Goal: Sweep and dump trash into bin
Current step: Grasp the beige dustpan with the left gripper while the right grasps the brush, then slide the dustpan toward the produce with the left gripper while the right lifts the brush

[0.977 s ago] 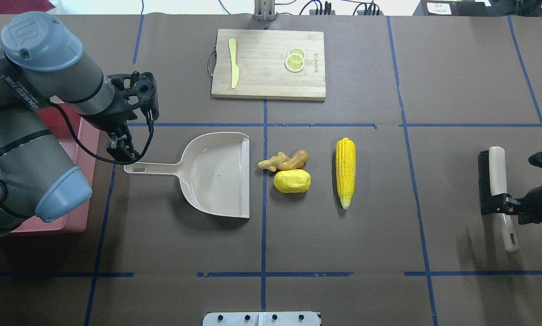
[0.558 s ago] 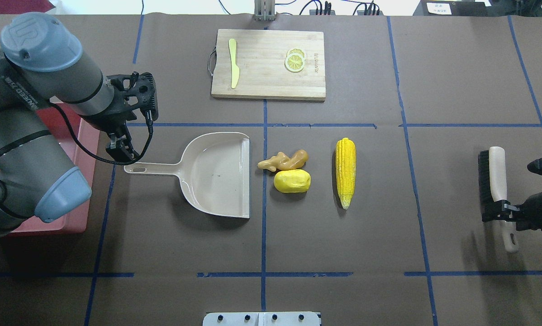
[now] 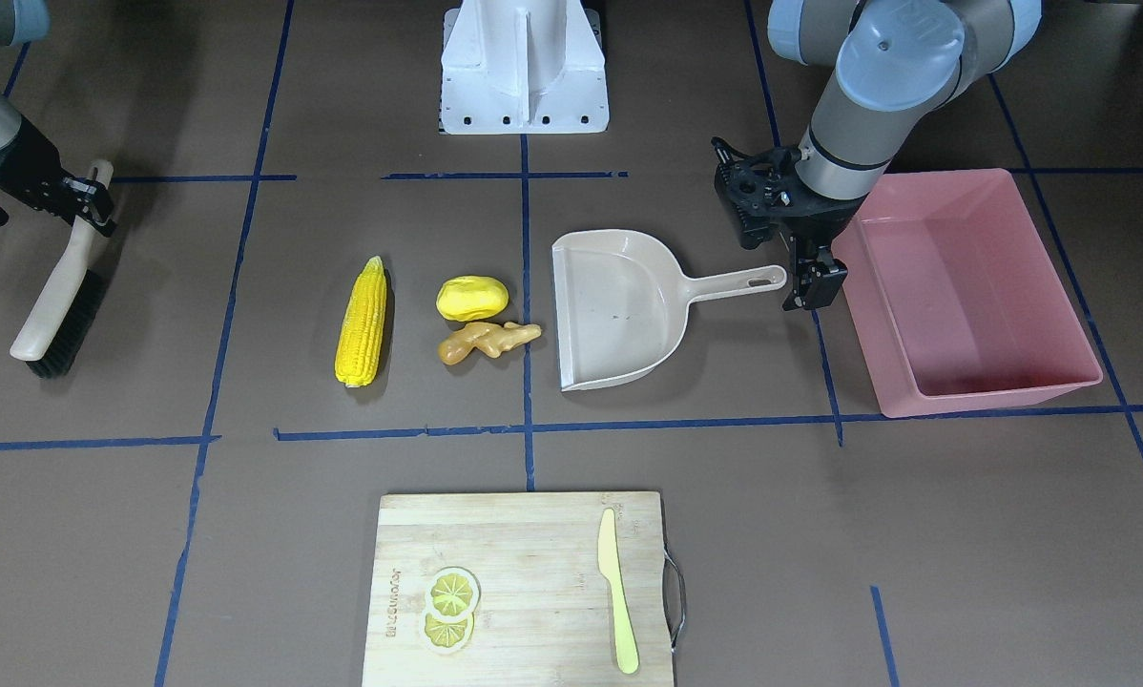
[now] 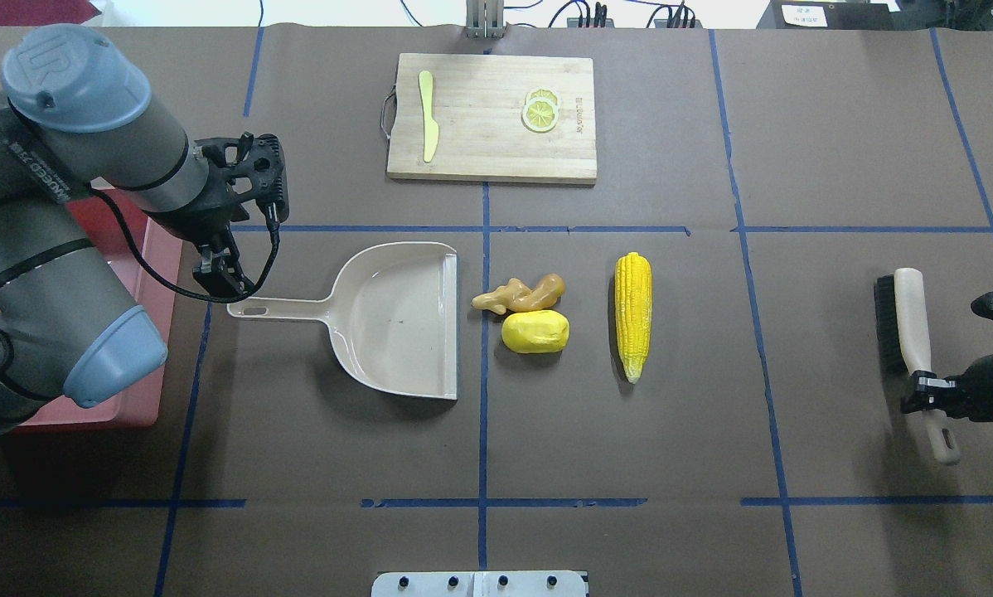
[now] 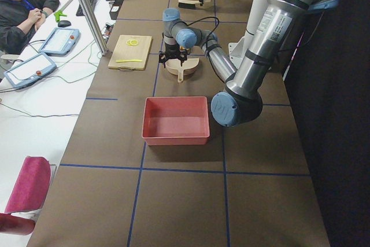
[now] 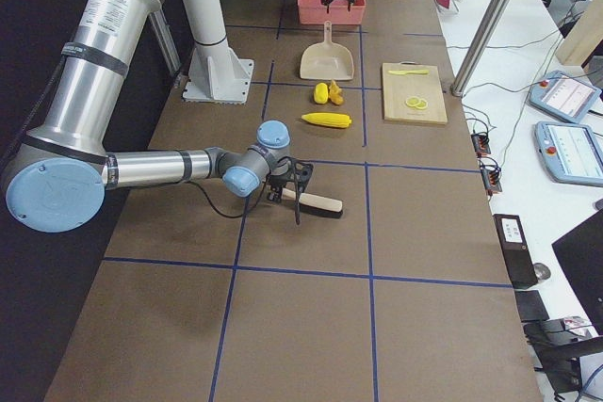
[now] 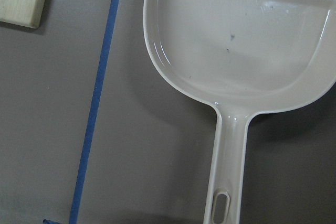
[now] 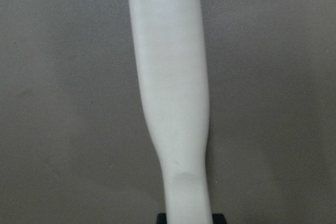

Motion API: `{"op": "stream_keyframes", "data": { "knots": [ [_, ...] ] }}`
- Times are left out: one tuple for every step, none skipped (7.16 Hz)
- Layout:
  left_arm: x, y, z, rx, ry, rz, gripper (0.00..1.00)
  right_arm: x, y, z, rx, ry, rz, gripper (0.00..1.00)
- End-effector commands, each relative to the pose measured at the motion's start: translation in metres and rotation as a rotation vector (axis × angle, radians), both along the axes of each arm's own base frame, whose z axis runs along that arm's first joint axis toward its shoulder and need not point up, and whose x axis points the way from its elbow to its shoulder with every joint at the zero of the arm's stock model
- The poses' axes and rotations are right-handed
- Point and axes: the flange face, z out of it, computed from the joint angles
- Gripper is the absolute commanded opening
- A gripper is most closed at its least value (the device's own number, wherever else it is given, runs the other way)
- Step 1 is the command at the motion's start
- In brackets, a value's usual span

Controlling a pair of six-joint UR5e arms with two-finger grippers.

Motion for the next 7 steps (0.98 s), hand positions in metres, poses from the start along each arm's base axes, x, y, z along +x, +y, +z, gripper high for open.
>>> {"op": "stream_keyframes", "data": {
  "knots": [
    [0.001,0.0,0.001,-0.001,-0.002,0.002,1.0,0.001,-0.001,-0.002,0.003,-0.002,0.004,0.0],
    [0.003,0.001,0.0,0.001,0.001,0.005,1.0,0.002,-0.002,-0.011,0.009,-0.011,0.006,0.0],
    [0.009,0.006,-0.002,0.006,0.002,0.02,1.0,0.001,-0.003,-0.022,0.019,-0.029,0.002,0.0],
    [0.023,0.017,0.002,0.002,-0.002,0.049,1.0,0.0,-0.003,-0.028,0.024,-0.039,0.0,0.0],
    [0.032,0.025,0.002,0.0,-0.004,0.068,1.0,-0.003,-0.003,-0.029,0.029,-0.044,-0.009,0.0],
    [0.039,0.025,0.006,-0.001,-0.011,0.082,1.0,-0.003,-0.002,-0.028,0.015,-0.038,-0.016,0.0],
    [0.042,0.022,0.012,-0.002,-0.021,0.088,1.0,-0.003,-0.007,-0.038,0.006,-0.03,-0.009,0.0]
  ]
}}
